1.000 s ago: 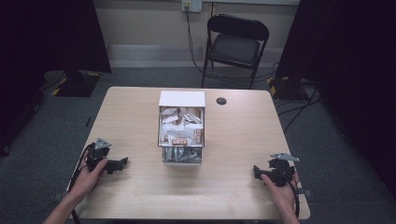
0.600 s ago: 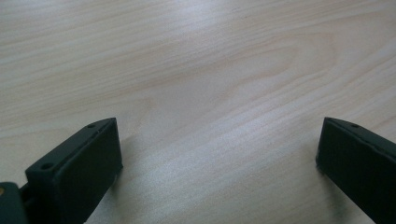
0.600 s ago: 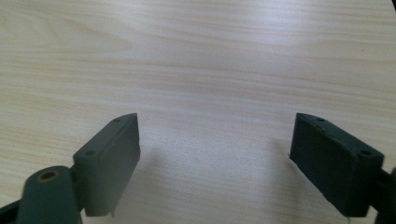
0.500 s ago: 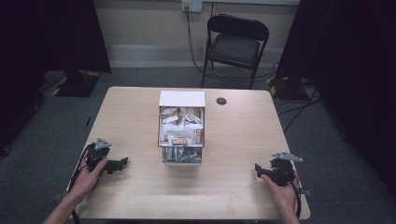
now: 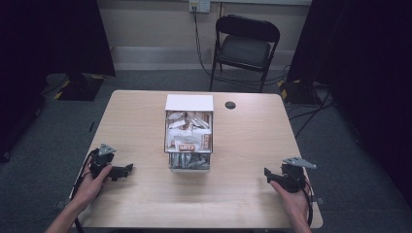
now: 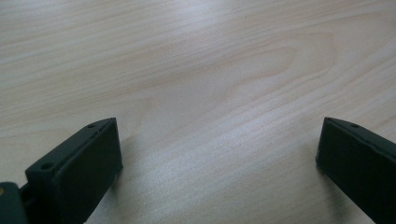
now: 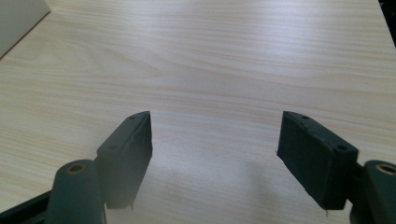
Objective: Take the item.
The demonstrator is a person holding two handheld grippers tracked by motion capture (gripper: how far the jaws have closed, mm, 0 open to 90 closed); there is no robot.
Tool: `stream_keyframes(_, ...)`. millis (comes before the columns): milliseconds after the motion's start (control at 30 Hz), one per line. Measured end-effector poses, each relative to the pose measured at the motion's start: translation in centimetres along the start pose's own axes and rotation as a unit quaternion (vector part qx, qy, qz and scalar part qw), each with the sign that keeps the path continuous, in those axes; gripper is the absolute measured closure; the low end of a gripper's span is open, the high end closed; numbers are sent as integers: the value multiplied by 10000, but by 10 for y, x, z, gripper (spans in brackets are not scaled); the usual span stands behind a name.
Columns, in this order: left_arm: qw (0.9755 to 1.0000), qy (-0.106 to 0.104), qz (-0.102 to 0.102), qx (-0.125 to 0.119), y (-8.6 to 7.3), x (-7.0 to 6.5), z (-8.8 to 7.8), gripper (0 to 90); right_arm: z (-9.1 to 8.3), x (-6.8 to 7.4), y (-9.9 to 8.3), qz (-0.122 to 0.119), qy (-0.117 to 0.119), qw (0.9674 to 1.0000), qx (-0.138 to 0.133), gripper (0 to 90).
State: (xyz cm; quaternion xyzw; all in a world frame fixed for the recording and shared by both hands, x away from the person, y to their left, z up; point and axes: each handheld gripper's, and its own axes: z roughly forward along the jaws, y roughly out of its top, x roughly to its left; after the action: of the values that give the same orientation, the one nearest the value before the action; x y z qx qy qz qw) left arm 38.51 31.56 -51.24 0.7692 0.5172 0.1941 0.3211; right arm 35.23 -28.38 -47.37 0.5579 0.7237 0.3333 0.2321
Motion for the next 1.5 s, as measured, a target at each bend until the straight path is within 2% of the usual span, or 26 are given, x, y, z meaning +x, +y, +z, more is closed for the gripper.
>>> stream_keyframes(300,10000,0,4,4,0,0,0,0,-2,9,12,-249,169,9995,-27,300)
stream_keyframes(367,10000,0,4,3,0,0,0,0,-4,10,13,-204,230,9995,-89,303)
stream_keyframes(433,10000,0,3,2,0,0,0,0,-6,10,16,-126,258,9995,-142,345)
stream_keyframes(500,10000,0,4,3,0,0,0,0,-5,12,18,-46,294,9993,-218,321)
stream_keyframes(667,10000,-1,4,4,0,0,0,0,-9,18,25,-149,392,9986,-313,315)
stream_keyframes(800,10000,0,4,3,0,0,0,0,-14,22,32,-141,582,9975,-375,319)
stream_keyframes(867,10000,1,3,2,0,0,0,0,-17,25,35,-145,805,9958,-412,357)
stream_keyframes(1033,10000,0,2,2,0,0,0,0,-24,35,42,-261,923,9940,-518,355)
stream_keyframes(1233,10000,1,4,3,0,0,0,0,-31,44,57,-197,1137,9913,-628,378)
stream_keyframes(1333,10000,0,3,3,0,0,0,0,-34,47,62,-243,1138,9912,-631,379)
stream_keyframes(1500,10000,1,1,1,0,0,0,0,-40,52,71,-223,1269,9890,-722,380)
